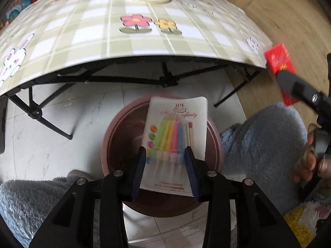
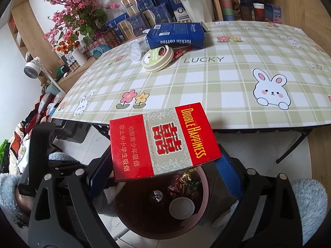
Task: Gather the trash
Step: 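Carry the candle card and cigarette box over the brown bin with both tools, then open the left tool to drop the candle card into the bin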
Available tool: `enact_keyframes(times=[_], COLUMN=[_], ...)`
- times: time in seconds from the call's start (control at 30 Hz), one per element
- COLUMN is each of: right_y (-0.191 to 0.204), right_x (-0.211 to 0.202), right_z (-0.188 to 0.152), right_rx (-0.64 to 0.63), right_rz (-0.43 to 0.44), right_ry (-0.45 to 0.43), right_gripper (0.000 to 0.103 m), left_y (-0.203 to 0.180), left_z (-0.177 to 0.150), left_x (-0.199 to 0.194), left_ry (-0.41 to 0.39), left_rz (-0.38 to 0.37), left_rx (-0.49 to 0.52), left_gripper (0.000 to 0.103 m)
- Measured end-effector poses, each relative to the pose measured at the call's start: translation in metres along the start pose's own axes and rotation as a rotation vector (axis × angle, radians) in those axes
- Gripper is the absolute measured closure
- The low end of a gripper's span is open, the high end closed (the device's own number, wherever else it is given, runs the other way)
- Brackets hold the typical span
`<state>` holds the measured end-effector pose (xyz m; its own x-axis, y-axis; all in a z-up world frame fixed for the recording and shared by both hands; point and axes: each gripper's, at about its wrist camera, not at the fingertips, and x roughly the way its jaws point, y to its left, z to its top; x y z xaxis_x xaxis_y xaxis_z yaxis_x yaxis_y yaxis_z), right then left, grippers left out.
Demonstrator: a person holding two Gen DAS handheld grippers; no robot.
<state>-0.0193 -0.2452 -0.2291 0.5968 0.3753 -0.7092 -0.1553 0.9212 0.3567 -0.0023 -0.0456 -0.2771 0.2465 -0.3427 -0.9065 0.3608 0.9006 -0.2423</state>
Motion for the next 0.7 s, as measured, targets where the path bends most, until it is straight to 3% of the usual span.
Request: enact_keyframes(times=[0.2, 0.47, 0.7], right_y=[-0.001, 0.003, 0.014], right_x=[0.008, 0.02, 0.033], right_z=[-0.005, -0.011, -0.018], right_rx=[0.006, -0.018, -0.062], right_rz=[-0.006, -0.027, -0.04], right_ry=[0.027, 0.067, 0.11], right_gripper=[0.012, 0.012, 0.012], left_y=[0.003, 0.008, 0.034], left_z=[0.002, -0.001, -0.015], left_x=[-0.023, -0.088, -0.119], left_ry=[-0.113, -0.399, -0.511], left_rz=[0.049, 0.194, 0.285], left_rx=[-0.022, -0.095, -0.24], left_gripper=[0.052, 0.016, 0.008])
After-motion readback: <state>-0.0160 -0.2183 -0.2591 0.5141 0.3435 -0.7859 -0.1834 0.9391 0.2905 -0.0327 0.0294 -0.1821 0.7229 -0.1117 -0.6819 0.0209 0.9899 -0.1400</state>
